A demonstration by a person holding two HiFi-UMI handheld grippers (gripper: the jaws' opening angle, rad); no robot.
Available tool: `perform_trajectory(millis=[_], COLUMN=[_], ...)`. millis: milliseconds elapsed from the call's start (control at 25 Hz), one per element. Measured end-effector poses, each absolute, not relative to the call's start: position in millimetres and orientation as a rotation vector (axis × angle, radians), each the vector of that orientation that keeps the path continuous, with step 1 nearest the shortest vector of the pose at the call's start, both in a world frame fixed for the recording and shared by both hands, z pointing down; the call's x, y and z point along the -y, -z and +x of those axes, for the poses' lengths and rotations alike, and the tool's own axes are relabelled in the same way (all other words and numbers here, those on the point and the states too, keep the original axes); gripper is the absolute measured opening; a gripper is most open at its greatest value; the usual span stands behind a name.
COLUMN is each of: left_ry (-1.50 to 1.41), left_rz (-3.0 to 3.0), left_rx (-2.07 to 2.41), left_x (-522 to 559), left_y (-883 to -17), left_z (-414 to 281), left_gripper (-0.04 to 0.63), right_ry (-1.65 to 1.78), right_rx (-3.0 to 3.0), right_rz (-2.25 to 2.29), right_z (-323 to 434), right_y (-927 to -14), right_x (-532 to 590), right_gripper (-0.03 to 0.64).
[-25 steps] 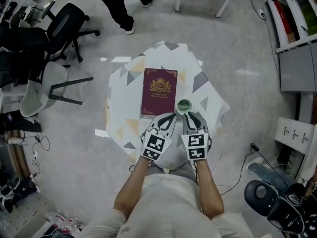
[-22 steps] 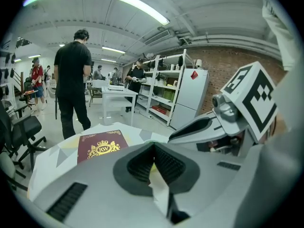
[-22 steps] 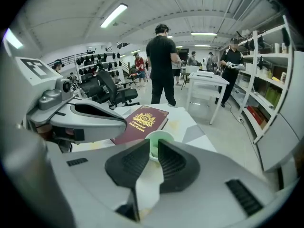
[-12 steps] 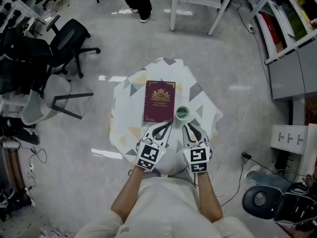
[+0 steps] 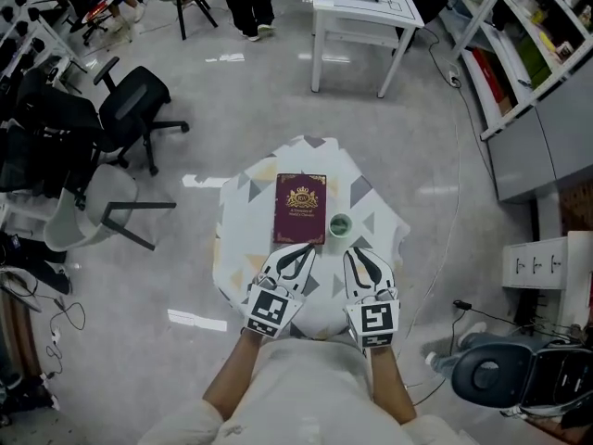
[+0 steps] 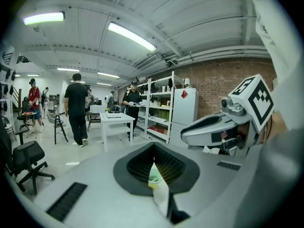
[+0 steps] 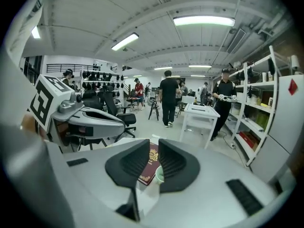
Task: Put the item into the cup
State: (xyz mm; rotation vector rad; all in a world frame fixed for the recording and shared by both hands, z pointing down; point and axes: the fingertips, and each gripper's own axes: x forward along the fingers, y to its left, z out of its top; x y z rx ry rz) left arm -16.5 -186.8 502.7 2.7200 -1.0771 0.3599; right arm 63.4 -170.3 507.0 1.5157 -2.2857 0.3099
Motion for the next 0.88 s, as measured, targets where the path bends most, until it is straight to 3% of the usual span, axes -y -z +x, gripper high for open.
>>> perform_trajectory(millis=[880], left_ry=[-0.284], left_rz=[2.819], left_rx=[1.051], left_x=[145.1], left_y=[-457.8], left_z=[-46.7], left_gripper=[0.012], right_ry=[-0.190], right_rx=[2.279], right_rz=[1.651], right_z=[47.4], right_y=[-453.2], right_x=[118.6], right_gripper=[0.057])
